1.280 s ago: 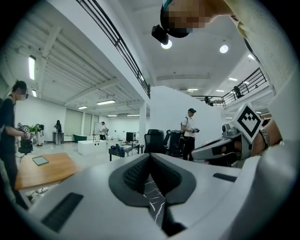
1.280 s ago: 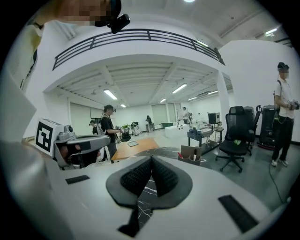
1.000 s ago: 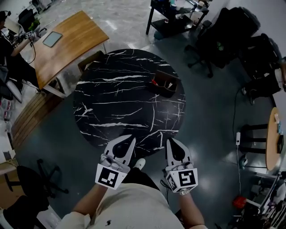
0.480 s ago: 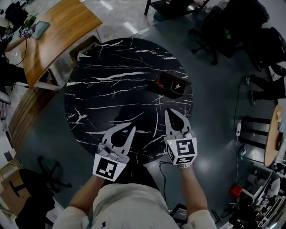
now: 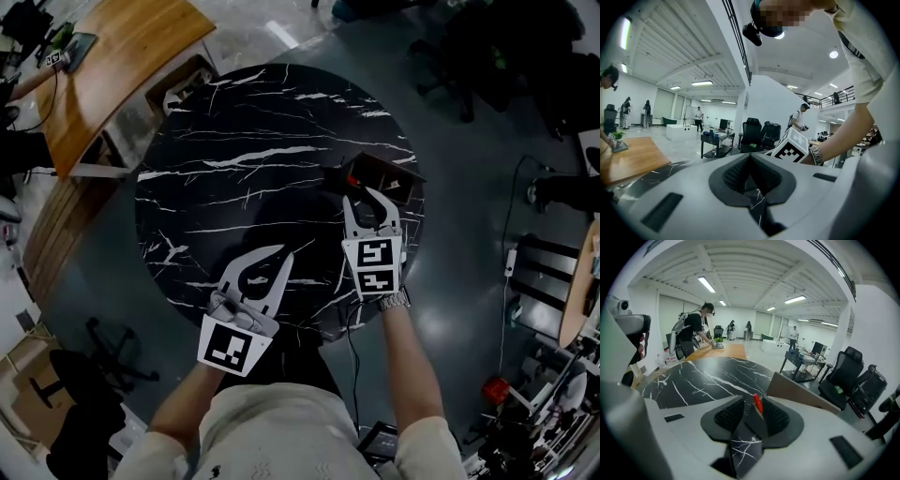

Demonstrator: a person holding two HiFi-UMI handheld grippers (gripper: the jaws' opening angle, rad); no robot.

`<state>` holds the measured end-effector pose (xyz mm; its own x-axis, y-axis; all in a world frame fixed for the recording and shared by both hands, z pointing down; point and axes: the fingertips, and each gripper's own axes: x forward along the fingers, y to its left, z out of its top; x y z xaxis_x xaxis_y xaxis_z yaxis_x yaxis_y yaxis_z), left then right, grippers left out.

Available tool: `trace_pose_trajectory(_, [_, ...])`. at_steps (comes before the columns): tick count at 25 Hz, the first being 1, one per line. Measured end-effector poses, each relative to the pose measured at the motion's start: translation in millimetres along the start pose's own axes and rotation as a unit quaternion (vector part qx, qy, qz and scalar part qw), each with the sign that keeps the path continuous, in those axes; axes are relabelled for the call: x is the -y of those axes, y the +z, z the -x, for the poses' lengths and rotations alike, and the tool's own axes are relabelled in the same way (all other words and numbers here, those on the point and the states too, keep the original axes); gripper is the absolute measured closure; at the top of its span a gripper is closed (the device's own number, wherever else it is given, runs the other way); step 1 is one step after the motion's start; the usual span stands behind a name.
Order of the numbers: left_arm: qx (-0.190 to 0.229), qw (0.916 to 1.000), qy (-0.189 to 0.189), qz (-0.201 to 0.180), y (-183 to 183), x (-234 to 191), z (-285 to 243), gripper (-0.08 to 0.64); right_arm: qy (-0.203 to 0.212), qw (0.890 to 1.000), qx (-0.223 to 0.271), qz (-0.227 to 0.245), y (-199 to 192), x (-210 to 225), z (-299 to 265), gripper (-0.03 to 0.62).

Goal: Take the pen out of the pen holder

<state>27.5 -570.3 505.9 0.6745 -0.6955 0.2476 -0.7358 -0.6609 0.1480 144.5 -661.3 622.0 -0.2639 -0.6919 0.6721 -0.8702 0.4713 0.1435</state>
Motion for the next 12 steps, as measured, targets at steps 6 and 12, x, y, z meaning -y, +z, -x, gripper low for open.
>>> trace_pose_trajectory(6, [-0.041,0.9982,-0.019,-0.040,-12.9,-13.3,-9.8,0.548,-0.026,1.000,-0.001,0.005,-4.3,6.3,-25.1,0.483])
trace_pose_trajectory(12, [-0.005,0.9991,0.017,0.038,-17.3,-28.0,-16.4,0.548,-0.040,0.999,0.000,0.017,-7.8,10.8,-44.9,0.483])
